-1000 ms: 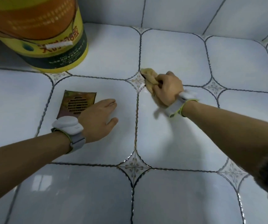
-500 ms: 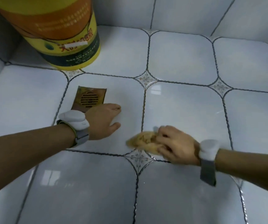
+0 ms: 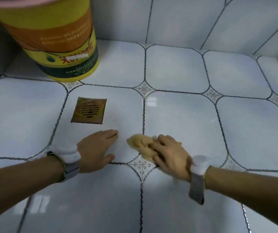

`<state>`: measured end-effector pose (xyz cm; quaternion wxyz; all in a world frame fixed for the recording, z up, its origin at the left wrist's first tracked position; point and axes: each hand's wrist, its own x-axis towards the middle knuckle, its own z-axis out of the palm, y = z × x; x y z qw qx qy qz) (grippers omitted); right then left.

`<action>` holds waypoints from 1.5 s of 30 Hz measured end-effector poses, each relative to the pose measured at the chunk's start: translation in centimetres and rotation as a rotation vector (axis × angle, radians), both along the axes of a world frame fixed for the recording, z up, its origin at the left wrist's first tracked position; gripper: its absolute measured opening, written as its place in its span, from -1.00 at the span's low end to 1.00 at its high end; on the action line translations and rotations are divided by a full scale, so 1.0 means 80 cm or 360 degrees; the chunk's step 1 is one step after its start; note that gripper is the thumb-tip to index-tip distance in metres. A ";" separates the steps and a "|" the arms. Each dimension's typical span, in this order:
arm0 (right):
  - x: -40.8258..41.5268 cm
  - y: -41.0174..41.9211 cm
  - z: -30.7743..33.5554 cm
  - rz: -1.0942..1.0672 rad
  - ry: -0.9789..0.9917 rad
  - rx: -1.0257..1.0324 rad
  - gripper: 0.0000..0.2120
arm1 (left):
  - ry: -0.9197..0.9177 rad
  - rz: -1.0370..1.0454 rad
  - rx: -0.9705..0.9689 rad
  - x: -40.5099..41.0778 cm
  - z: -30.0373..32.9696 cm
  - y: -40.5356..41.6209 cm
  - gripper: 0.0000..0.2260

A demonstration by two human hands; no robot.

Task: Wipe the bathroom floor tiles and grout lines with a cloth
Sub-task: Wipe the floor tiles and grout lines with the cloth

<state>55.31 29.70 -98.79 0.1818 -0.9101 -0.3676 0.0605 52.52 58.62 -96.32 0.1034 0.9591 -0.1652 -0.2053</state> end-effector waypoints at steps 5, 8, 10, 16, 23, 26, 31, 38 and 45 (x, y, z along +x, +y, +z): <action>-0.065 0.013 -0.017 -0.0041 0.0076 0.0130 -0.89 | -0.0001 -0.0076 0.0007 0.009 -0.008 -0.001 -0.36; -0.015 0.028 -0.017 -0.0177 -0.0028 0.0152 -0.89 | -0.0028 -0.0081 -0.0005 0.015 -0.004 0.003 -0.39; 0.042 0.046 -0.014 -0.0502 -0.0117 0.0146 -0.89 | -0.0021 -0.0081 0.0013 0.015 0.001 0.005 -0.39; 0.118 0.088 0.000 -0.0717 -0.0103 -0.0094 -0.82 | -0.0105 0.0051 0.0026 0.008 0.009 0.020 -0.37; -0.028 0.090 -0.008 0.0016 -0.0016 0.0041 -0.86 | -0.0206 0.0161 0.0156 -0.002 0.015 0.059 -0.32; -0.039 0.091 -0.008 0.0197 0.0018 0.0044 -0.89 | -0.0132 0.0173 0.0257 0.002 0.009 0.065 -0.22; 0.070 0.123 -0.004 -0.0289 -0.0071 0.0049 -0.79 | -0.0047 0.0194 0.0312 0.002 -0.004 0.072 -0.10; 0.138 0.166 0.012 -0.0576 -0.0084 -0.0087 -0.87 | -0.0072 0.0300 0.0165 0.004 0.001 0.086 -0.10; 0.015 0.120 0.006 0.0279 0.0052 -0.0057 -0.86 | -0.0114 0.0611 0.0037 0.026 0.001 0.144 -0.12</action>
